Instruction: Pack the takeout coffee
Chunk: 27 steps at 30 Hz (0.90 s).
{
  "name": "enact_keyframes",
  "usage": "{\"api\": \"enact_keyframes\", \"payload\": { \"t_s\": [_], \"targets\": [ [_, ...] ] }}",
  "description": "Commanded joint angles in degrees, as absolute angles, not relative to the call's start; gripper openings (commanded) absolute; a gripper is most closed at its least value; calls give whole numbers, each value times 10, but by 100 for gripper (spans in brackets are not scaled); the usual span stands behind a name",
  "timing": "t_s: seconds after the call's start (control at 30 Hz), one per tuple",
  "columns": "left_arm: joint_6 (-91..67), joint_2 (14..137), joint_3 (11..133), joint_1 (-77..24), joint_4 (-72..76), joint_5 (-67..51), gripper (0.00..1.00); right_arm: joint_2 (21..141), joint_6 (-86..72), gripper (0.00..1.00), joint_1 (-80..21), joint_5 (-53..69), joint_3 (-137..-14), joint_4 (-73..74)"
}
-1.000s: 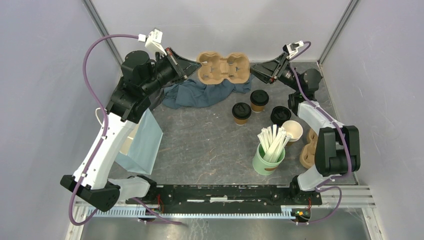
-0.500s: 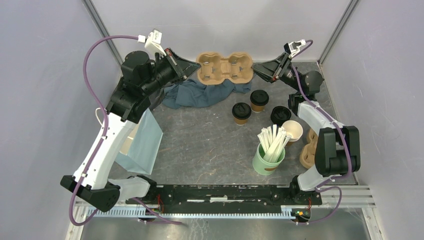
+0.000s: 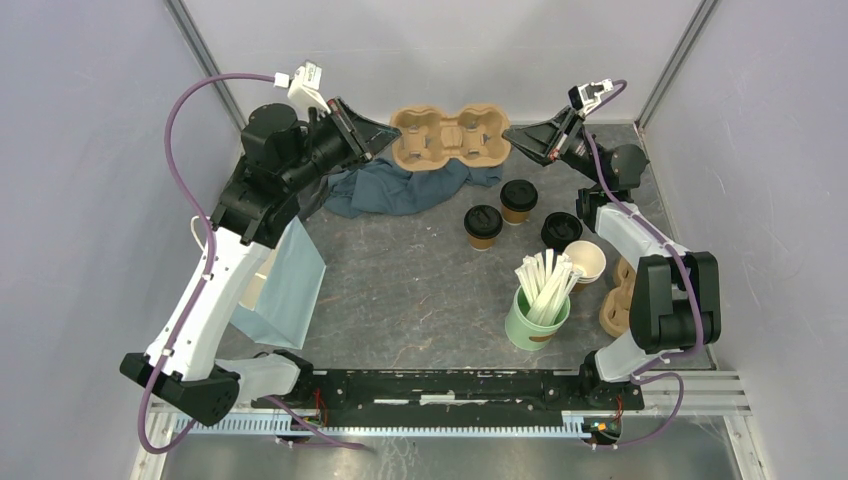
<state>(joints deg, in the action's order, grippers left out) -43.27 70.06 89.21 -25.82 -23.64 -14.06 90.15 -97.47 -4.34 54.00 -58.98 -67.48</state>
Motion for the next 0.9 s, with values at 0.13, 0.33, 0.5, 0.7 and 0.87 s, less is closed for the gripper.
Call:
{"api": "enact_keyframes", "payload": {
  "t_s": [0.13, 0.33, 0.5, 0.7, 0.87],
  "targets": [
    [-354, 687, 949, -254, -352, -69, 78, 820, -821, 0, -18, 530, -553, -511],
    [-261, 681, 1027, -254, -550, 56, 88, 730, -488, 0, 45, 500, -604, -34],
    [-237, 669, 1031, -253, -673, 183, 90, 679, -327, 0, 51, 460, -679, 195],
    [-210, 693, 1032, -254, -760, 287, 96, 599, -341, 0, 51, 487, -661, 198],
    [-203, 750, 1016, -252, -777, 372, 91, 570, -353, 0, 43, 510, -669, 210]
  ]
}}
